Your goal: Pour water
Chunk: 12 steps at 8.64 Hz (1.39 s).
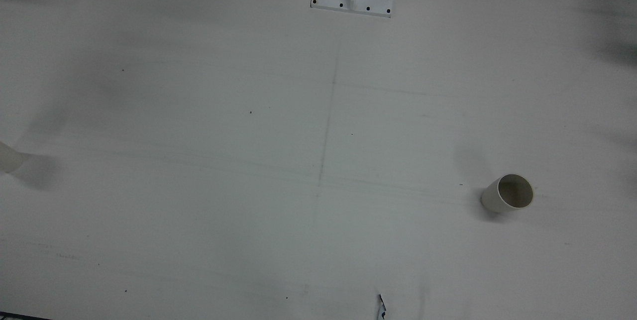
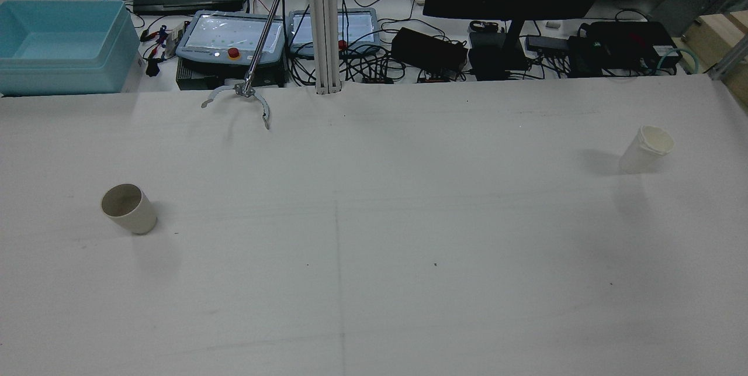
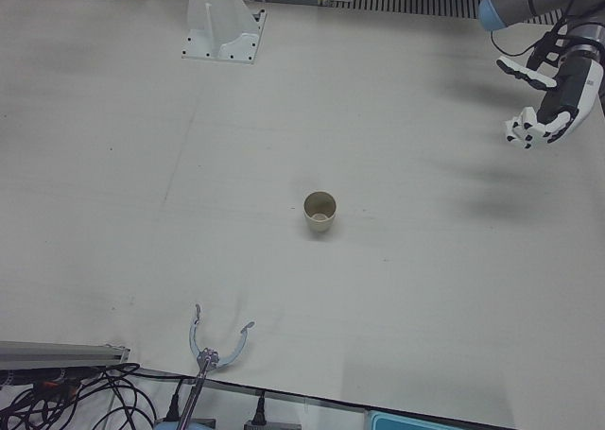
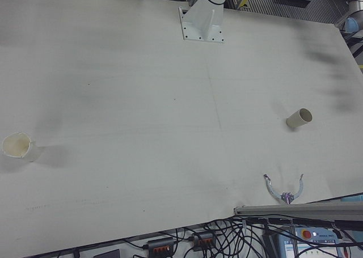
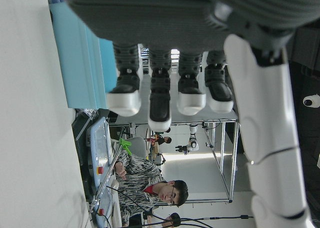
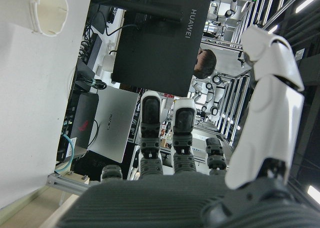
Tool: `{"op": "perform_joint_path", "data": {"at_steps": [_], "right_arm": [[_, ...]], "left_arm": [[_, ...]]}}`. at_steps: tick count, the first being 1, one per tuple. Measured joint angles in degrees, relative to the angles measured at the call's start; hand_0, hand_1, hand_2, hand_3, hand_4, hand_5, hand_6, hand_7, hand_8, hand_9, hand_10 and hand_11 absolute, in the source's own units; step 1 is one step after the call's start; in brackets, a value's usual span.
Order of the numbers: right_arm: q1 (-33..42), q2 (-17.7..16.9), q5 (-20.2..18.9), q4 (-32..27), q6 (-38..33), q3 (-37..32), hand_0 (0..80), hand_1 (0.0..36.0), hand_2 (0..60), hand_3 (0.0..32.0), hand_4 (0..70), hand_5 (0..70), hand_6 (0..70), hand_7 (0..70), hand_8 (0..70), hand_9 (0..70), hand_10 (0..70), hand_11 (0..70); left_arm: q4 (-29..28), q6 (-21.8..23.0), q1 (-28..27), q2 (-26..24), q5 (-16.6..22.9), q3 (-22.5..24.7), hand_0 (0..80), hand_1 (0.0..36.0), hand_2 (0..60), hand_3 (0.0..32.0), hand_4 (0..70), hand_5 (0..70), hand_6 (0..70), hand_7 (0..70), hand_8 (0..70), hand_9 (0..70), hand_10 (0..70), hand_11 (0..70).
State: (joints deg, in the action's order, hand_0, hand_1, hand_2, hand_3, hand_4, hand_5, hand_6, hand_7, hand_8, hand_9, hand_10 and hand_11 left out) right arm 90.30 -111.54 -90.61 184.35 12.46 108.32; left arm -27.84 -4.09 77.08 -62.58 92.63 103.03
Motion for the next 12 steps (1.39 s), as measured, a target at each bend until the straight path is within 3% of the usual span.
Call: {"op": "perform_joint_path", "data": {"at_steps": [1,5,6,8,10,11,12], "right_arm": [[0.0,0.0,0.0,0.0,0.0,0.1,51.4,22.4,23.9,0.0,0.0,13.6,38.0,57.1,31.9,45.9,0.3,2.7],[0.0,-0.5,0.0,0.0,0.0,0.4,51.4,22.2,23.6,0.0,0.0,13.6,38.1,56.6,31.9,45.8,0.7,3.2],[0.0,-0.5,0.0,0.0,0.0,0.5,51.4,22.3,24.0,0.0,0.0,13.6,38.0,56.1,31.9,45.9,0.7,3.3],[0.0,-0.6,0.0,0.0,0.0,0.5,51.4,22.1,24.0,0.0,0.0,13.7,38.7,57.4,32.2,46.3,1.1,3.8],[0.0,-0.6,0.0,0.0,0.0,0.5,51.5,22.2,23.3,0.0,0.0,13.4,36.9,54.0,31.2,44.9,0.1,2.4],[0.1,-0.8,0.0,0.0,0.0,0.6,51.5,22.1,22.8,0.0,0.0,13.1,35.1,50.6,30.2,43.6,0.0,2.1],[0.1,-1.0,0.0,-0.1,0.0,0.6,51.2,22.0,22.3,0.0,0.0,12.9,33.7,48.3,29.4,42.6,0.0,2.3]], "left_arm": [[3.7,0.4,0.0,-4.2,0.0,0.4,62.1,14.1,0.0,0.0,30.3,70.0,54.3,70.0,43.1,58.6,53.8,70.0],[26.3,2.3,-0.2,-34.1,0.1,0.8,62.3,14.5,0.0,0.0,30.5,70.0,52.8,69.4,42.6,57.9,54.5,70.0],[28.5,2.4,-0.2,-37.8,0.1,0.4,60.3,13.2,0.0,0.0,30.7,70.0,52.4,69.1,42.7,58.2,55.2,70.0],[29.0,3.1,-0.2,-40.2,0.2,-1.9,51.1,7.9,2.5,0.0,29.4,70.0,48.7,65.0,42.1,57.8,57.5,70.0],[26.7,3.8,0.2,-40.1,0.2,-6.3,50.4,6.8,0.7,0.0,29.9,51.8,45.5,62.1,40.9,56.4,57.6,70.0],[24.0,3.8,0.4,-38.7,0.1,-9.2,52.2,7.7,0.0,0.0,30.0,56.3,44.4,61.4,39.8,54.8,55.1,70.0],[20.7,3.4,0.5,-36.1,0.0,-11.2,53.1,8.1,0.0,0.0,29.8,48.1,40.4,55.8,36.1,49.2,48.5,69.3]]}}
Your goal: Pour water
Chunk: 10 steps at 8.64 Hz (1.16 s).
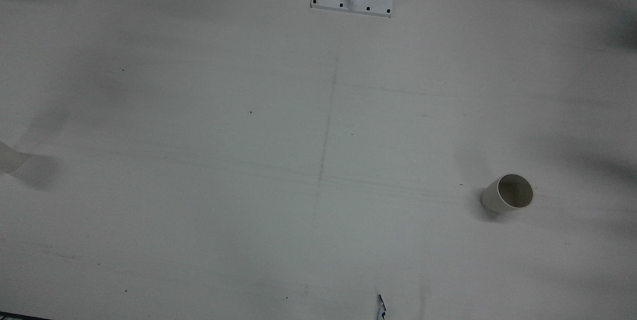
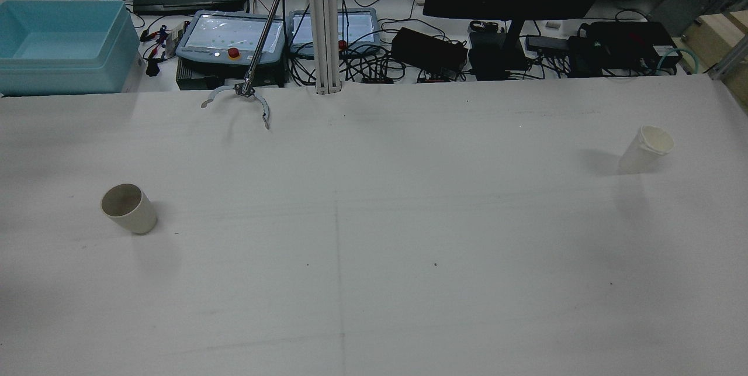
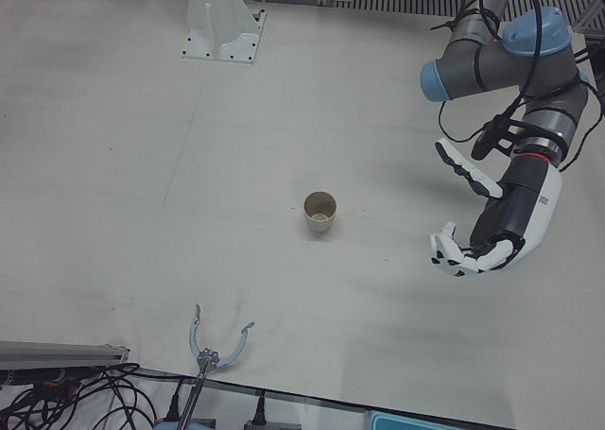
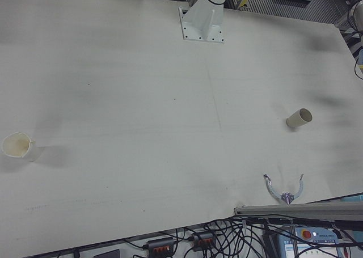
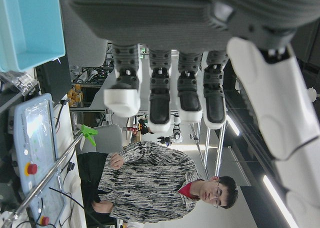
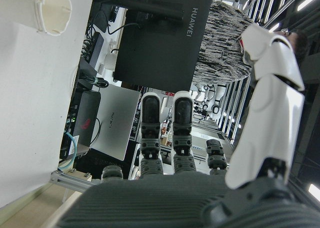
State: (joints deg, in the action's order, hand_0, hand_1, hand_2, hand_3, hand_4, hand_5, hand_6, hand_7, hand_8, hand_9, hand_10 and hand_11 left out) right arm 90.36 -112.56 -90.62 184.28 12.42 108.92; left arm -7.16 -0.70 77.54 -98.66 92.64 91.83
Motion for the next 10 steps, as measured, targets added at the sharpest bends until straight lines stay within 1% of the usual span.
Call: {"op": "perform_joint_path", "data": {"at_steps": [1,2,3,4,5,6,7,8,9,10], "right_arm": [[-0.1,-0.2,0.0,0.0,0.0,0.2,51.2,21.8,22.3,0.0,0.0,12.9,34.1,48.9,29.5,42.7,0.4,2.8],[-0.2,0.0,0.0,-0.1,0.0,0.4,50.8,21.1,21.7,0.0,0.0,13.0,34.8,50.2,29.8,42.8,0.7,3.1],[-0.3,0.2,0.0,-0.6,0.0,0.5,50.5,20.9,21.8,0.0,0.0,12.6,34.0,49.2,29.1,41.8,0.0,0.5],[-0.5,0.4,0.0,-2.3,0.2,0.3,50.3,21.2,21.8,0.0,0.0,11.4,25.9,33.9,26.1,36.0,0.0,0.0],[-0.8,0.4,0.0,-4.9,0.4,-0.2,51.6,24.3,26.4,0.0,0.0,10.5,19.6,23.0,21.8,29.7,0.0,0.0],[-1.1,0.4,0.0,-7.2,0.5,-1.1,52.4,27.5,34.0,0.0,0.0,9.9,16.2,16.9,17.5,24.5,0.0,0.0],[-1.5,0.9,0.0,-8.8,0.5,-2.5,51.2,27.8,37.2,0.0,0.0,8.7,11.8,8.9,12.9,17.8,0.0,0.0],[-2.0,1.7,-0.1,-11.3,1.0,-5.3,51.1,27.1,33.2,0.0,0.0,7.6,8.9,2.7,6.3,8.8,0.0,0.0],[-2.4,2.4,-0.1,-14.2,1.5,-8.6,51.5,26.0,27.0,0.0,0.0,7.3,8.9,1.9,4.6,6.6,0.0,0.0],[-2.7,2.7,-0.2,-16.2,1.7,-10.7,51.7,25.9,25.9,0.0,0.0,7.3,8.7,1.5,4.6,6.7,0.0,0.0]], "left_arm": [[-4.3,-0.4,0.0,3.6,-0.1,-1.6,54.9,9.4,0.0,0.0,29.0,25.7,30.8,40.8,27.0,35.3,36.1,52.2],[-9.3,-0.7,0.1,7.8,-0.7,-3.0,57.1,11.7,0.0,0.0,26.9,6.0,21.8,27.3,17.8,20.6,23.9,36.4],[-13.6,-1.0,0.1,11.1,-1.3,-4.1,59.4,14.0,0.0,0.0,26.1,0.2,17.9,20.8,12.3,12.7,16.4,25.8],[-17.3,-1.2,0.1,13.6,-1.7,-5.1,67.7,20.2,0.0,0.0,23.0,0.0,14.7,15.0,8.1,6.6,10.6,17.9],[-20.0,-1.8,0.0,15.2,-1.9,-5.8,80.0,31.3,0.0,0.0,19.0,0.0,13.5,11.9,6.6,4.0,7.9,15.2],[-21.9,-2.3,-0.1,16.1,-2.0,-6.6,80.0,36.0,0.0,0.0,14.9,0.0,12.3,9.6,6.0,2.7,6.5,14.0],[-22.9,-3.2,-0.2,16.6,-2.0,-7.1,80.0,36.0,0.0,0.0,11.0,0.0,11.0,7.2,5.2,1.1,5.2,12.7],[-23.4,-4.9,-0.6,16.8,-1.9,-7.5,80.0,36.0,0.2,0.0,8.3,0.0,9.3,4.6,4.3,0.1,3.8,10.4],[-23.7,-7.3,-1.7,17.0,-1.8,-7.7,80.0,36.0,0.0,0.0,6.7,0.0,7.8,2.4,3.7,0.0,3.0,8.9],[-24.2,-10.0,-4.0,17.1,-1.7,-7.8,80.0,36.0,0.0,0.0,8.5,0.0,8.1,2.5,3.8,0.0,3.4,9.4]]}}
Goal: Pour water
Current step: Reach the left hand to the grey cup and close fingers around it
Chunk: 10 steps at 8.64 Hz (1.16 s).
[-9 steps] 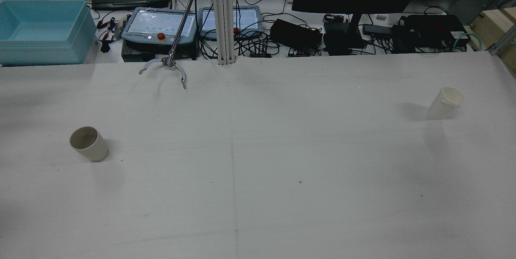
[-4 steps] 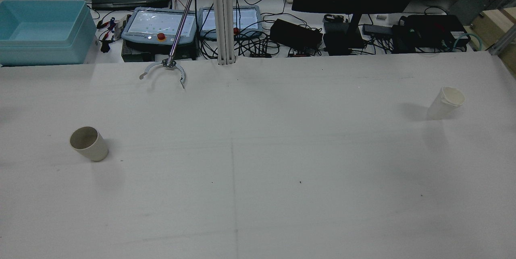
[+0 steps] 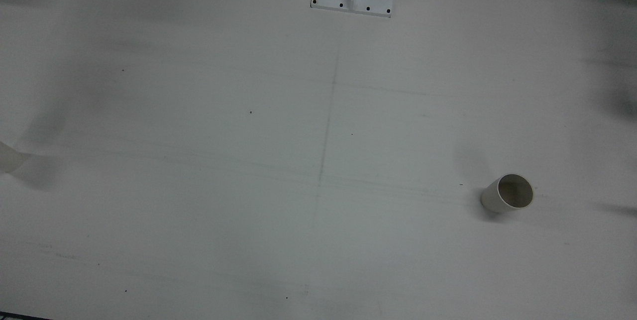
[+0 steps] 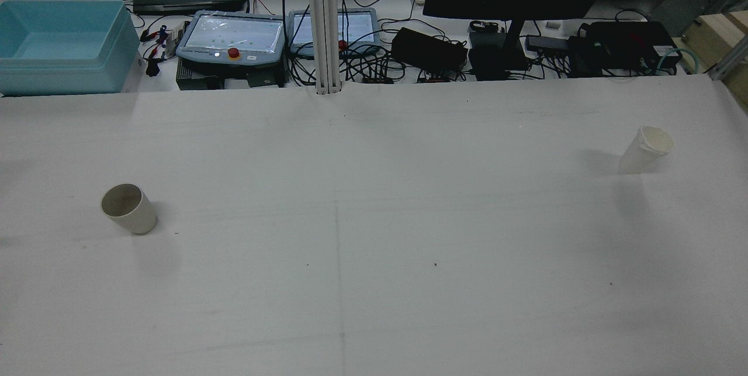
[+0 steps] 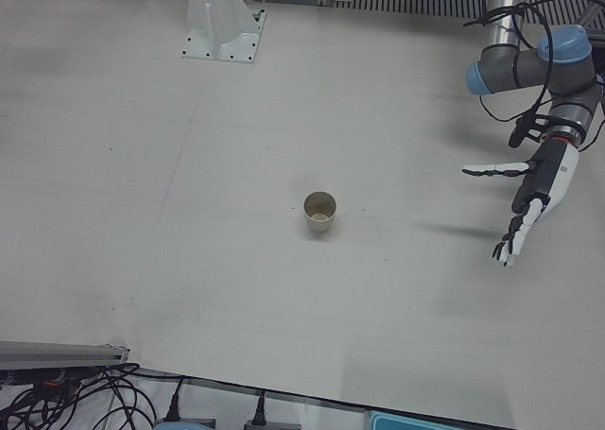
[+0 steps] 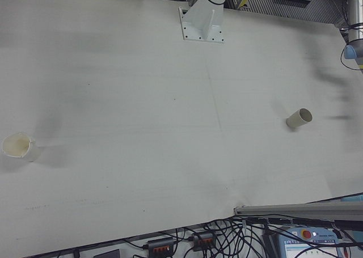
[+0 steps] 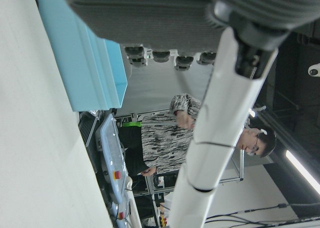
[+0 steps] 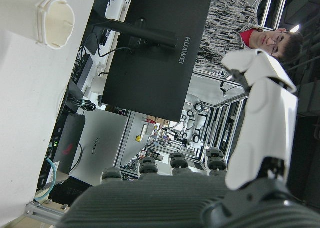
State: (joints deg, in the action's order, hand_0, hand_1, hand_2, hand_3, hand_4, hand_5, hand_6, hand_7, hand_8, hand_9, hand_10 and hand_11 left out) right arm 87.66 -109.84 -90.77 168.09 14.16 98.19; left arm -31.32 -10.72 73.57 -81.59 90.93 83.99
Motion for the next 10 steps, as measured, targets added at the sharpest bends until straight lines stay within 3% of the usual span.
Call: {"op": "perform_joint_path", "data": {"at_steps": [1,2,4,5,7,8,9,10], "right_arm": [[-0.1,0.1,0.0,-0.8,0.1,-0.9,52.6,27.9,29.9,0.0,0.0,7.9,9.2,2.7,5.1,7.3,0.0,0.0],[-0.2,0.2,0.0,-1.1,0.2,-1.3,52.6,27.8,29.8,0.0,0.0,8.1,10.3,4.8,5.9,8.2,0.0,0.0],[-0.4,0.2,-0.1,-1.1,0.3,-1.5,52.0,26.6,28.6,0.0,0.0,8.0,11.6,7.7,7.1,9.7,0.0,0.0],[-0.5,0.2,-0.1,-1.1,0.3,-1.5,52.1,26.6,28.7,0.0,0.0,8.2,12.4,8.9,7.6,10.5,0.0,0.0],[-0.7,0.3,-0.1,-1.0,0.3,-1.6,52.1,26.9,29.5,0.0,0.0,8.5,13.4,11.0,8.6,12.0,0.0,0.0],[-0.8,0.3,-0.1,-0.9,0.3,-1.6,52.3,27.1,29.4,0.0,0.0,8.5,13.4,10.9,8.4,11.9,0.0,0.0],[-0.9,0.3,-0.1,-0.9,0.3,-1.5,52.6,27.3,30.0,0.0,0.0,8.6,13.9,11.2,8.9,12.5,0.0,0.0],[-0.9,0.3,-0.1,-0.9,0.3,-1.5,52.7,27.3,29.4,0.0,0.0,8.5,13.2,10.2,8.4,11.7,0.0,0.0]], "left_arm": [[-0.4,-2.5,-3.3,0.0,0.0,0.0,80.0,36.0,3.1,0.0,15.3,0.0,11.2,7.8,4.9,1.1,5.4,12.5],[-0.8,-5.0,-6.2,0.0,-0.1,0.0,80.0,32.9,0.5,0.0,18.0,0.0,10.9,6.8,4.0,0.4,4.9,11.0],[-1.0,-9.4,-10.5,0.0,-0.2,0.1,49.2,10.4,0.2,0.0,20.6,0.0,8.6,2.9,1.1,0.0,1.9,4.2],[-1.1,-11.2,-12.8,-0.2,-0.3,0.1,47.0,8.0,1.1,0.0,21.1,0.0,7.9,2.5,0.5,0.0,1.2,2.9],[-0.7,-13.9,-18.4,-0.6,-4.1,0.2,53.1,15.4,0.4,0.0,18.7,0.0,7.7,2.0,0.5,0.0,1.5,4.1],[-0.2,-14.3,-21.7,-1.2,-7.5,0.3,59.1,20.9,0.1,0.0,16.6,0.0,7.0,1.0,0.4,0.0,1.3,4.5],[0.5,-14.5,-25.6,-2.3,-11.9,0.4,72.2,26.4,0.0,0.0,16.5,0.0,7.2,1.5,0.4,0.0,1.9,5.8],[1.6,-14.4,-28.8,-4.0,-15.7,0.4,80.0,33.0,0.0,0.0,16.0,0.0,7.4,2.2,0.4,0.0,2.7,7.8]]}}
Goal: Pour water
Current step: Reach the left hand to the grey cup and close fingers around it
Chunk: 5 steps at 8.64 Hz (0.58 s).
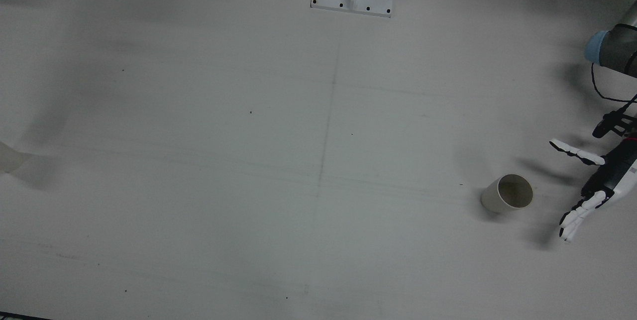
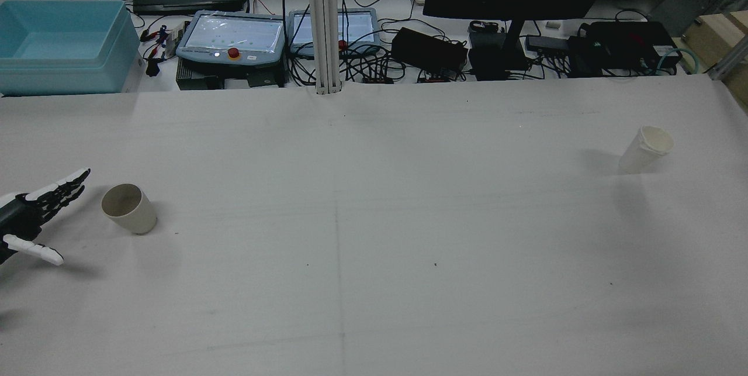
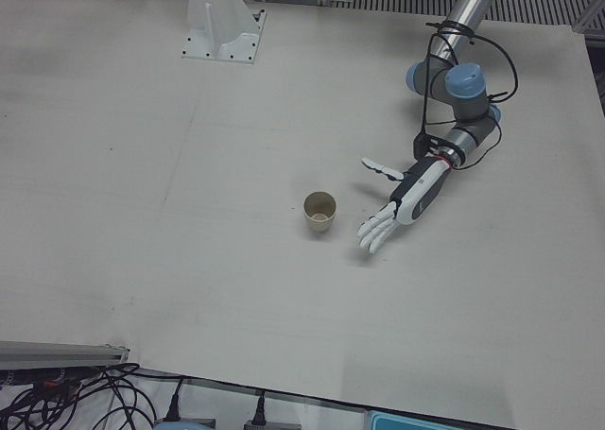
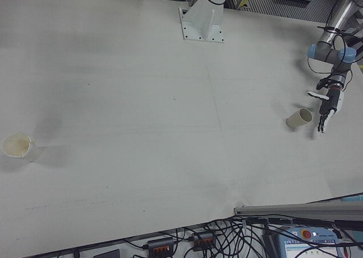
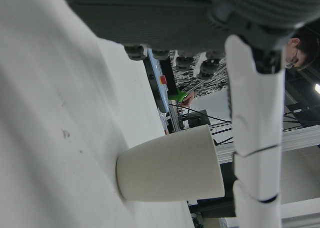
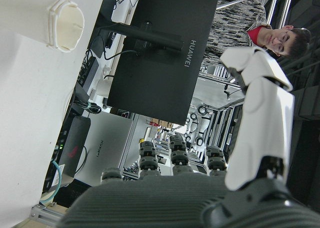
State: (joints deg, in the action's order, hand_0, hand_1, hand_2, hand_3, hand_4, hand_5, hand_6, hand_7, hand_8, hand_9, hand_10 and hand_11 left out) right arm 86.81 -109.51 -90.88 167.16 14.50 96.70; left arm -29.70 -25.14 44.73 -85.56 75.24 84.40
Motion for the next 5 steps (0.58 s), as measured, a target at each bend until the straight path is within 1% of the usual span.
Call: {"op": "perform_joint_path", "data": {"at_steps": [1,2,3,4,5], "right_arm": [[0.0,0.0,0.0,0.0,0.0,0.1,52.8,27.5,28.8,0.0,0.0,8.5,12.5,9.0,7.8,10.7,0.0,0.0],[0.0,0.0,0.0,0.0,0.0,0.1,53.0,27.4,28.6,0.0,0.0,8.5,12.2,8.3,7.9,10.8,0.0,0.0],[0.0,-0.1,0.0,0.0,0.0,0.2,52.7,27.2,28.7,0.0,0.0,8.5,12.9,9.5,8.3,11.4,0.0,0.0],[-0.1,0.0,0.0,0.0,0.0,0.2,52.6,27.1,29.3,0.0,0.0,8.6,13.5,10.7,8.6,12.0,0.0,0.0],[-0.2,0.0,0.0,0.0,0.0,0.1,52.4,26.9,29.3,0.0,0.0,8.5,13.6,11.1,8.6,12.1,0.0,0.0]], "left_arm": [[1.6,0.1,-2.1,-2.0,-2.4,0.0,80.0,34.8,0.0,0.0,15.4,0.0,7.5,2.4,0.5,0.0,2.6,7.8],[2.8,0.3,-3.2,-3.7,-3.6,-0.1,80.0,35.6,0.0,0.0,15.4,0.0,7.7,2.7,0.5,0.0,2.6,7.8],[3.8,0.7,-3.7,-4.6,-4.1,-0.1,80.0,35.9,1.1,0.0,14.9,0.0,8.0,3.1,0.7,0.0,2.5,7.7],[5.0,1.7,-3.9,-5.3,-4.3,-0.2,80.0,35.6,2.5,0.0,14.7,0.0,7.9,3.0,0.8,0.0,2.3,7.3],[6.1,2.5,-4.0,-5.9,-4.3,-0.3,80.0,32.7,3.8,0.0,15.9,0.0,7.7,2.9,0.5,0.0,1.9,6.3]]}}
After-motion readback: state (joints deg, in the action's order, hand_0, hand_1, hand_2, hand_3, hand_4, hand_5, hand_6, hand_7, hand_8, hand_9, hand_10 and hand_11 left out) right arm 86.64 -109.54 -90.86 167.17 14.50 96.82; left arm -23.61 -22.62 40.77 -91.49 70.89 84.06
